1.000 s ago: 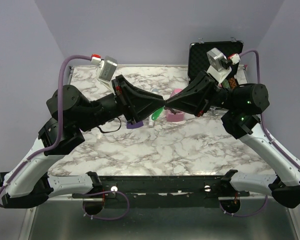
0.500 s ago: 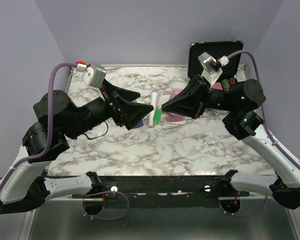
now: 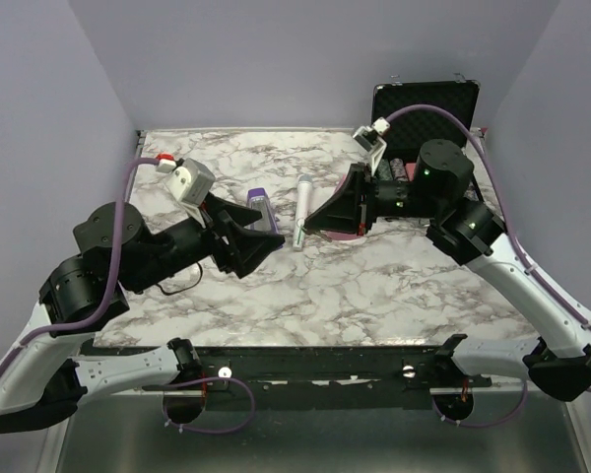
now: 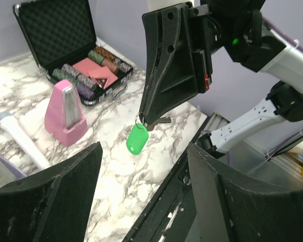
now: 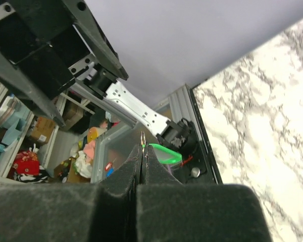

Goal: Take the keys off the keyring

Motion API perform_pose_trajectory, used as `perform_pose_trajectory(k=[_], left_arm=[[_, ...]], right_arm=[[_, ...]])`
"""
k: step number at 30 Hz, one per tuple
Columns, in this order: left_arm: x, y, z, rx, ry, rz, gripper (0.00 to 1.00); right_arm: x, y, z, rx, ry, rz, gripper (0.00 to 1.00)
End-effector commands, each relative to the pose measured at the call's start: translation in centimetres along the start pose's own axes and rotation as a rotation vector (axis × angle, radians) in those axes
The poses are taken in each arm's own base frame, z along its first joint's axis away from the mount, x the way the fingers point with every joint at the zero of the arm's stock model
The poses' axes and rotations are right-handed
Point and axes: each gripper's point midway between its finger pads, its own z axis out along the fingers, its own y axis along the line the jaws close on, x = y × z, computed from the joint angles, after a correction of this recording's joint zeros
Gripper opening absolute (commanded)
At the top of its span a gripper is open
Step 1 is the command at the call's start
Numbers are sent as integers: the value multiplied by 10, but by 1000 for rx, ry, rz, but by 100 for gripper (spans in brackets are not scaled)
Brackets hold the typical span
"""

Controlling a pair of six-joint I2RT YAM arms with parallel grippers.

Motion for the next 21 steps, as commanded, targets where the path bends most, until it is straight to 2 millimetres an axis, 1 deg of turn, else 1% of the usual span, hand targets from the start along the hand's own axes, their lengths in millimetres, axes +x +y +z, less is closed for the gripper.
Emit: perform_pose_trajectory(k=[1, 2, 6, 11, 13, 15, 18, 21], left_arm=[[15, 13, 5, -52, 27, 7, 75], [15, 13, 4, -50, 29, 12, 75], [17, 11, 1, -27, 56, 46, 75], [14, -12, -4, 99, 119, 72, 72], [14, -17, -2, 134, 152, 71, 68], [14, -21, 1, 176, 179, 61, 62], [15, -27, 7, 239, 213, 37, 55], [16, -34, 11, 298, 237, 21, 54]], right_arm=[[23, -15, 0, 52, 60, 59, 1], [23, -14, 0, 42, 61, 53, 1], [28, 6, -6, -63, 83, 6, 1], [32, 28, -14, -165, 134, -74, 1], [32, 32, -16, -185, 151, -88, 1], [30, 36, -17, -197, 160, -104, 1], [27, 38, -18, -197, 160, -122, 1], [22, 42, -18, -197, 148, -135, 1]])
